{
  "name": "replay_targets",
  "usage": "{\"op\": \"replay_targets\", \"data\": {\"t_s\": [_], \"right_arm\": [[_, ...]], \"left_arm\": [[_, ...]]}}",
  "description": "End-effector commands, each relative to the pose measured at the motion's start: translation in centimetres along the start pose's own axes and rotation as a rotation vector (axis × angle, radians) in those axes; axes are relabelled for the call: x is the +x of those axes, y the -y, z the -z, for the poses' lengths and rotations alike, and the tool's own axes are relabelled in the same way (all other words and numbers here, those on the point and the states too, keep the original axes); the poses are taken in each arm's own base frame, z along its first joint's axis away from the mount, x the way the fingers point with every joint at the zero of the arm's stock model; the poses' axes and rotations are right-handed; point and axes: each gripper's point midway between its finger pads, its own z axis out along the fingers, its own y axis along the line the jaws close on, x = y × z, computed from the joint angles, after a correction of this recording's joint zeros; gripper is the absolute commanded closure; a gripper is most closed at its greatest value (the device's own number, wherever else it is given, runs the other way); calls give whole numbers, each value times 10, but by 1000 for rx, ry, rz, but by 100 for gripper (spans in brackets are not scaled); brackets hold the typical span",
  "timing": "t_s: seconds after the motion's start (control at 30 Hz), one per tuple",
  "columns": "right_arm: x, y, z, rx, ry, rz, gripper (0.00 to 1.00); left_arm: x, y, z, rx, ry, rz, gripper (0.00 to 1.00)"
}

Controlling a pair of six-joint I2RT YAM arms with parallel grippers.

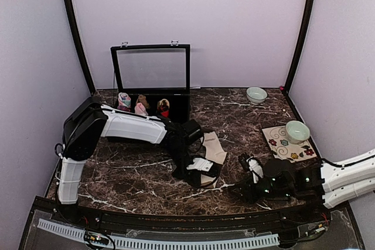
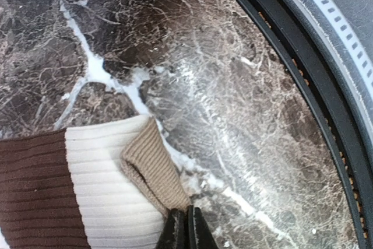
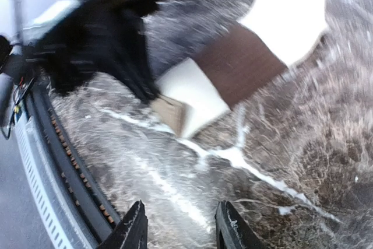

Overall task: Roll the socks
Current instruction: Roll the sock at the center of the board.

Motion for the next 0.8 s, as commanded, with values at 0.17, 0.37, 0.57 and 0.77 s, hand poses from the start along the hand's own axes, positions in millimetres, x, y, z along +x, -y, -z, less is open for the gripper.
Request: {"op": "replay_targets", "data": {"t_s": [0.17,0.37,0.57,0.77], "right_arm": [[-10,-52,11,38,168,494,63],[10,-82,-22,173,70,869,65],[3,-92,-37,208,98,1040,67],[-6,-85,-47,190,85,1085,65]], "left_arm": [[1,24,-4,160,-1,120,100],[1,26,-8,216,-13,141,100],[3,28,-12,276,-30,165,100],[-4,26,-12,295,-5,165,100]]}}
